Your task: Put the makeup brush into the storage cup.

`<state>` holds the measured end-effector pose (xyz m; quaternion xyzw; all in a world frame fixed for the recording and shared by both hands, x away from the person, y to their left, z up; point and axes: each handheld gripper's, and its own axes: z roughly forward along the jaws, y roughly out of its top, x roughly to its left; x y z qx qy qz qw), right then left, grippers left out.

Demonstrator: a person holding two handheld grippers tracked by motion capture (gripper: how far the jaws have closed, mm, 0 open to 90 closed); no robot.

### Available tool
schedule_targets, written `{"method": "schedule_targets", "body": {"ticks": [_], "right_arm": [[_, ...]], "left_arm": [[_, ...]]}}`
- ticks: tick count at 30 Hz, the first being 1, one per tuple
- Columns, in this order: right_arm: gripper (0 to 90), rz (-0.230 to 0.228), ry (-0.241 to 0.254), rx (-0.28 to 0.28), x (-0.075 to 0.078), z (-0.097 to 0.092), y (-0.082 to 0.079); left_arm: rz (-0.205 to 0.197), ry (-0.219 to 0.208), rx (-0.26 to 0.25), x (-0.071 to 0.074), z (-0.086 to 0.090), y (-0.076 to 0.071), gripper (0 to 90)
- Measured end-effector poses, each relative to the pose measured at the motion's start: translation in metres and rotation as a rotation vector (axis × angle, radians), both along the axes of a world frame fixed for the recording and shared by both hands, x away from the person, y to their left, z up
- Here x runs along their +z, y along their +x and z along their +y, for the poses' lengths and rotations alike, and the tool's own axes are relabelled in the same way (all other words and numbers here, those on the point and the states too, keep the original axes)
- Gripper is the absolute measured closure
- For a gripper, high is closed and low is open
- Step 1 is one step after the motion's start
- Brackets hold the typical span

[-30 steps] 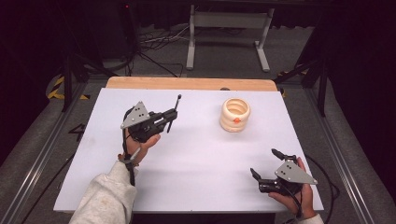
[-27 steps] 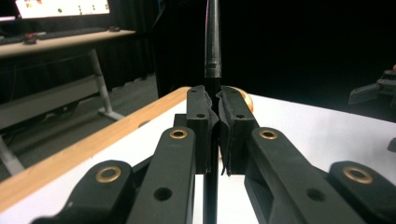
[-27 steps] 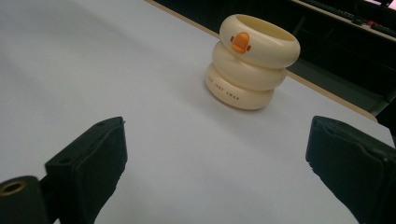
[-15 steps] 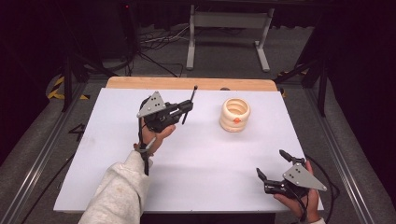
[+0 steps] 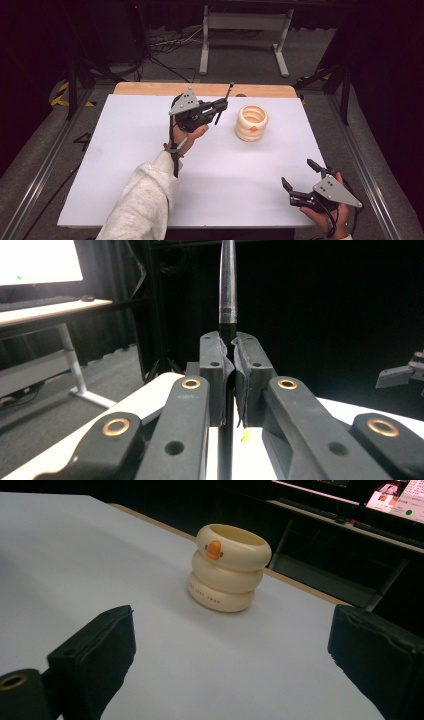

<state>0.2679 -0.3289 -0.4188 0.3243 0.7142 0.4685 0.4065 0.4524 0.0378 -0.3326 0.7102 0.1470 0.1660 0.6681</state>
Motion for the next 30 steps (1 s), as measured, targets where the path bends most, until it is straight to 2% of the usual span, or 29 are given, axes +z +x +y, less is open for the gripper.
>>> {"method": "schedule_targets", "body": {"ticks": [9, 14, 15, 18, 30], "right_arm": [[5.6, -0.012, 0.013, -0.011, 0.001, -0.002, 0.002], [5.6, -0.016, 0.01, 0.002, 0.001, 0.0, 0.002], [5.6, -0.017, 0.009, 0.006, 0.001, 0.0, 0.003], [5.7, -0.015, 0.013, -0.001, 0.001, -0.001, 0.003], [5.7, -0.015, 0.014, 0.004, 0.0, -0.001, 0.004]], "left_arm": [[-0.007, 0.0, -0.034, 0.004, -0.025, 0.007, 84.0], [-0.001, -0.009, -0.031, 0.004, -0.034, 0.011, 84.0], [-0.003, 0.005, -0.025, 0.004, -0.038, 0.012, 84.0], [-0.01, 0.008, -0.027, 0.003, -0.045, 0.014, 84.0], [-0.003, -0.019, -0.053, 0.005, -0.059, 0.024, 84.0]]}}
